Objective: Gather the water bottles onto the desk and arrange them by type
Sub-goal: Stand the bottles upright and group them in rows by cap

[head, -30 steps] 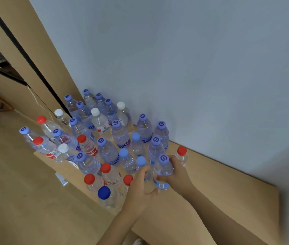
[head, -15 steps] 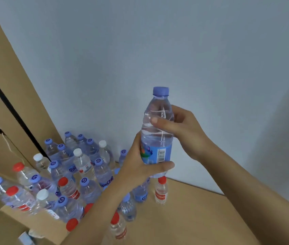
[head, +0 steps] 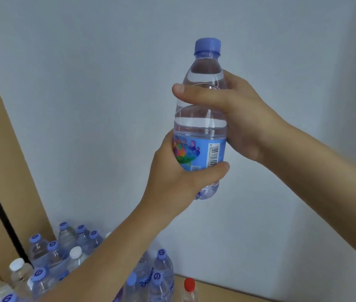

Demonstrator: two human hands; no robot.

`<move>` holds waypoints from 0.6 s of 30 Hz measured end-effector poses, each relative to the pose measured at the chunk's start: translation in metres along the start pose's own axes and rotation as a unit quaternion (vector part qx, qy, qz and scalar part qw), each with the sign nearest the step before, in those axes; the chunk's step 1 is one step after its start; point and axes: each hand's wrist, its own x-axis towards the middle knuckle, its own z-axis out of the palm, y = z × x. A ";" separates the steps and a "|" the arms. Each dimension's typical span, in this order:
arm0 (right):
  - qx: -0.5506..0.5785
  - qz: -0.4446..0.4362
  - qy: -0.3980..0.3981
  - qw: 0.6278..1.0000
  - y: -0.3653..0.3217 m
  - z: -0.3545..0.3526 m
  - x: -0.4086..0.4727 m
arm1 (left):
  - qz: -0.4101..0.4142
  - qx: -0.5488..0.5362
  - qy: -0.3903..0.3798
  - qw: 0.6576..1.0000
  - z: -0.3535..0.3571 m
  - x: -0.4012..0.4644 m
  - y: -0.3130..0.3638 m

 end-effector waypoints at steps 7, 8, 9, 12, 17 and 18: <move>0.039 0.013 -0.018 0.999 -0.037 -0.012 0.012 | -0.056 -0.075 -0.090 0.992 0.001 0.020 0.044; 0.056 0.024 -0.039 0.997 -0.041 -0.016 0.013 | -0.068 -0.101 -0.132 0.984 -0.001 0.023 0.049; 0.075 0.032 -0.053 0.995 -0.046 -0.020 0.013 | -0.079 -0.128 -0.176 0.973 -0.003 0.026 0.054; 0.118 0.020 -0.069 0.990 -0.056 -0.030 0.015 | -0.100 -0.206 -0.270 0.935 -0.003 0.033 0.067; 0.143 -0.011 -0.080 0.986 -0.068 -0.036 0.016 | -0.076 -0.207 -0.244 0.944 0.007 0.039 0.079; 0.116 -0.012 -0.074 0.990 -0.069 -0.036 0.015 | -0.070 -0.196 -0.215 0.954 0.010 0.039 0.079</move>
